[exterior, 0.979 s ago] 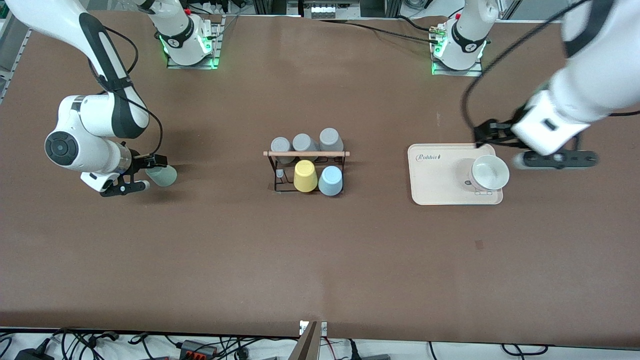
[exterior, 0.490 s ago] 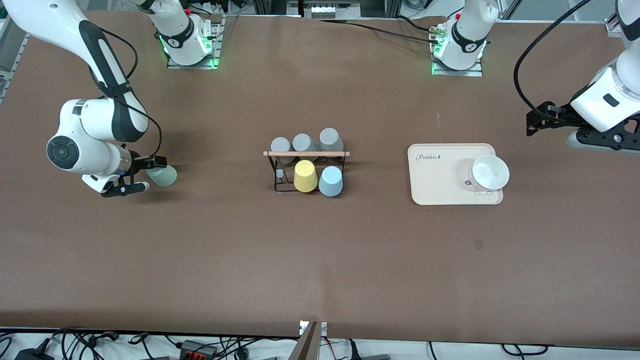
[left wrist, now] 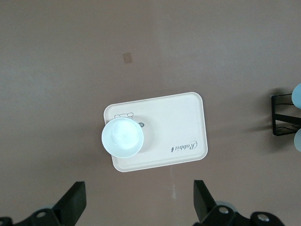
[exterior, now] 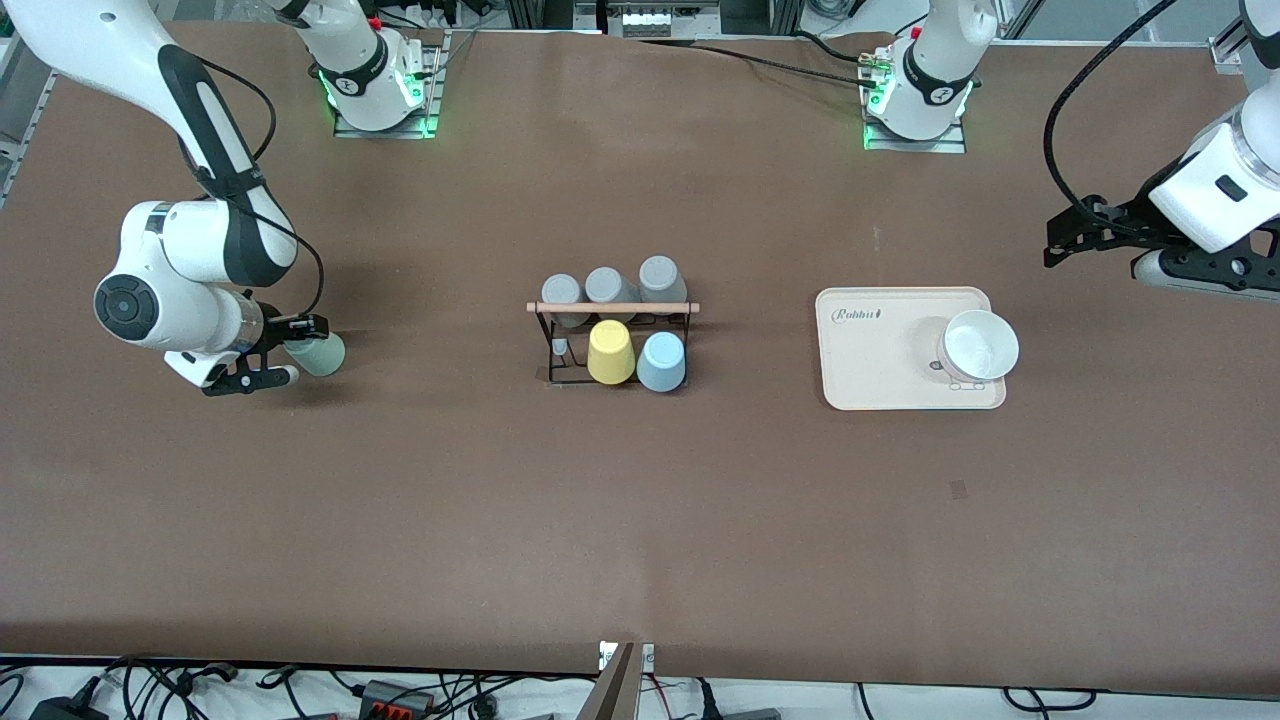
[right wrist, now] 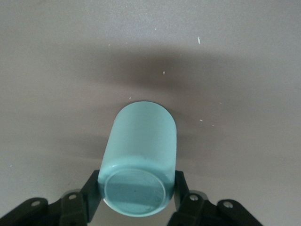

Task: Hang scattered cups on rack with three cups
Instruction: 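Grasp the pale teal cup with the right gripper and lift it, then carry the teal cup with the right gripper onto a rack peg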

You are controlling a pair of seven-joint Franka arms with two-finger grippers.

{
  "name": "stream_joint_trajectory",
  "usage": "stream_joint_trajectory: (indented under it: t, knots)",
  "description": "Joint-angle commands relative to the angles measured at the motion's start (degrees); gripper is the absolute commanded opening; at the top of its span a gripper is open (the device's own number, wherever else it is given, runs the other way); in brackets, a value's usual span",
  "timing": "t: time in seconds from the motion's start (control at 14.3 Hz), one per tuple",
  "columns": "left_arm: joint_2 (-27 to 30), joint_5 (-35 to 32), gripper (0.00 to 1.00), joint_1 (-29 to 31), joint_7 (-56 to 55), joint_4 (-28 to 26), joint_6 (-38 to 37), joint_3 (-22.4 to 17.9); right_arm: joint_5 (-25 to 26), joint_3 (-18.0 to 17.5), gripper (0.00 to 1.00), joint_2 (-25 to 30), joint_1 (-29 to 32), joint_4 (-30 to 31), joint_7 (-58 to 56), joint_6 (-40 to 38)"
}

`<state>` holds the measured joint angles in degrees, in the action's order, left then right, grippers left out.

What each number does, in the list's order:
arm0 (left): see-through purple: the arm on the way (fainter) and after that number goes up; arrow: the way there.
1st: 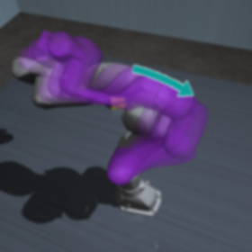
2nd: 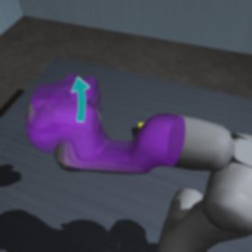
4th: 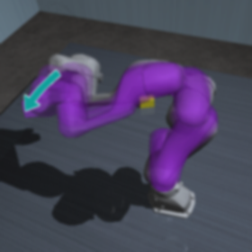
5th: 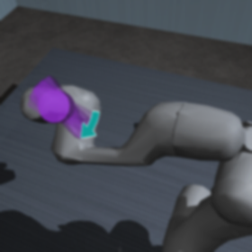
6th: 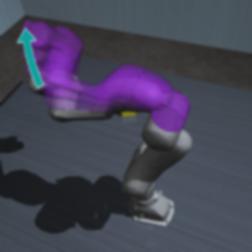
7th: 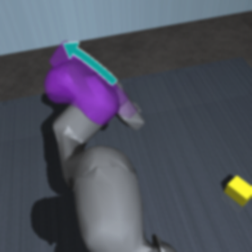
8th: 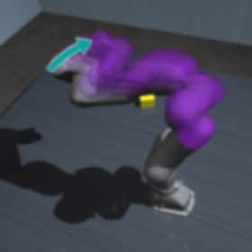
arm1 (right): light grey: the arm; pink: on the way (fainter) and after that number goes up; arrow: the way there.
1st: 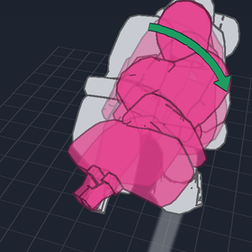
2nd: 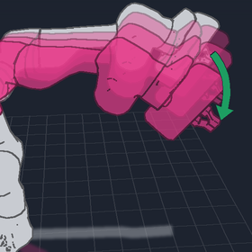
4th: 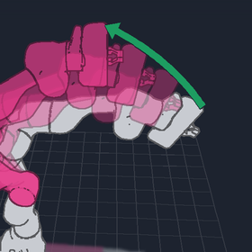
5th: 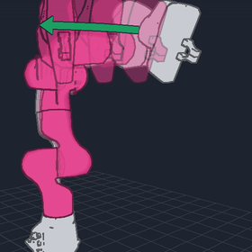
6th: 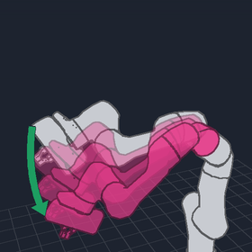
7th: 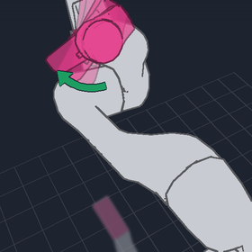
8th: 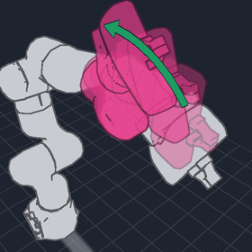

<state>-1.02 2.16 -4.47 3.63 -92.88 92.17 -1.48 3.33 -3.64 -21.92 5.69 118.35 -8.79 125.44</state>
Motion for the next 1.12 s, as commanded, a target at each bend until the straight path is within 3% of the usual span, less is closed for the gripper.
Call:
stream_joint_trajectory:
  t: [0.0, 0.07, 0.14, 0.35, 0.56, 0.91, 1.05]
  knots:
    - [1.28, 0.66, 1.00, 0.60, 1.03, -0.29, 0.03, 0.52, -0.16, -0.49, 0.12, -0.50, 0.11, -1.80, 0.00, -0.20]
    - [1.28, 0.57, 1.00, 0.60, 1.03, -0.20, 0.03, 0.52, -0.16, -0.75, 0.04, -0.50, -0.06, -2.85, -0.18, -0.98]
    - [1.20, 0.65, 1.00, 0.60, 1.03, -0.20, 0.03, 0.52, -0.34, -1.02, 0.03, -0.50, -0.24, -5.21, -0.09, -4.47]
    - [1.20, 0.65, 1.00, 0.60, 1.12, -0.20, 0.11, 0.52, -2.70, -1.11, 0.03, -0.85, -1.73, -13.21, 0.44, -15.46]
    - [1.20, 0.66, 1.00, 0.60, 1.12, -0.20, 0.11, 0.43, -5.61, -1.11, 0.03, -0.76, -4.36, -17.88, 0.96, -20.92]
    - [1.20, 0.66, 1.00, 0.60, 1.03, -0.20, 0.03, 0.43, -10.27, -1.02, 0.03, -0.85, -17.61, -30.00, 23.85, -33.31]
    - [1.20, 0.66, 1.00, 0.60, 1.03, -0.20, 0.03, 0.43, -10.44, -1.02, 0.02, -0.94, -23.16, -32.91, 30.47, -33.86]
